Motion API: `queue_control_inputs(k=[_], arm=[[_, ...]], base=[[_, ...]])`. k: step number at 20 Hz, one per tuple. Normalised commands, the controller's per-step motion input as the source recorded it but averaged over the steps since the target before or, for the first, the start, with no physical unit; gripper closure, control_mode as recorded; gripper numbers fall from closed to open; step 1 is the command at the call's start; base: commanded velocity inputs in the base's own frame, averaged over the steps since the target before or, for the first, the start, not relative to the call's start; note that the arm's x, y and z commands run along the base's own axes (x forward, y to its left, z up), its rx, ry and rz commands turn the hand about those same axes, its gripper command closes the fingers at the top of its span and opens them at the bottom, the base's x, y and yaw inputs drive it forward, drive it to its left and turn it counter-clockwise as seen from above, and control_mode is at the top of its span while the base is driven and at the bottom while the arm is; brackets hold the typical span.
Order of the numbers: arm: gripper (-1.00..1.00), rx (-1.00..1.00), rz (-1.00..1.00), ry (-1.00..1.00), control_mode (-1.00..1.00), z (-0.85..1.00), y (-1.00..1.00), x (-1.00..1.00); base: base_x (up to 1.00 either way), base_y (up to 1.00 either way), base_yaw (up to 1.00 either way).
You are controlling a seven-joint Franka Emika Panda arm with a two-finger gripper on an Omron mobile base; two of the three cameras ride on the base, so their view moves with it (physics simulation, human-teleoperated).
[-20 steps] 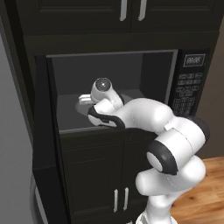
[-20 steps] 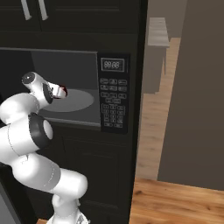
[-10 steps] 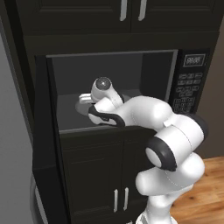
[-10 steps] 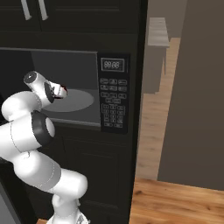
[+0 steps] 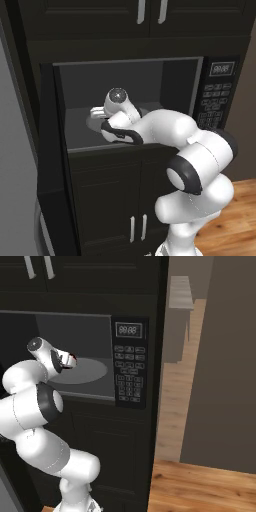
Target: Pick the cup of tea, navigate to the dining table, and place it on the saucer.
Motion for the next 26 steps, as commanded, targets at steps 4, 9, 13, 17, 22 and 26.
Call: queue_control_inputs(k=[4, 9, 13, 17, 22, 26], arm=[[1.00, 0.00, 0.00, 0.00, -1.00, 0.00, 0.00, 0.00], [1.00, 0.00, 0.00, 0.00, -1.00, 0.00, 0.00, 0.00], [1.00, 0.00, 0.00, 0.00, -1.00, 0.00, 0.00, 0.00], [1.00, 0.00, 0.00, 0.00, -1.00, 0.00, 0.00, 0.00], [1.00, 0.00, 0.00, 0.00, -1.00, 0.00, 0.00, 0.00], [1.00, 0.00, 0.00, -0.02, -1.00, 0.00, 0.00, -0.43]], base=[[0.00, 0.00, 0.00], [0.00, 0.00, 0.00], [0.00, 0.00, 0.00], [0.00, 0.00, 0.00], [0.00, 0.00, 0.00], [0.00, 0.00, 0.00]])
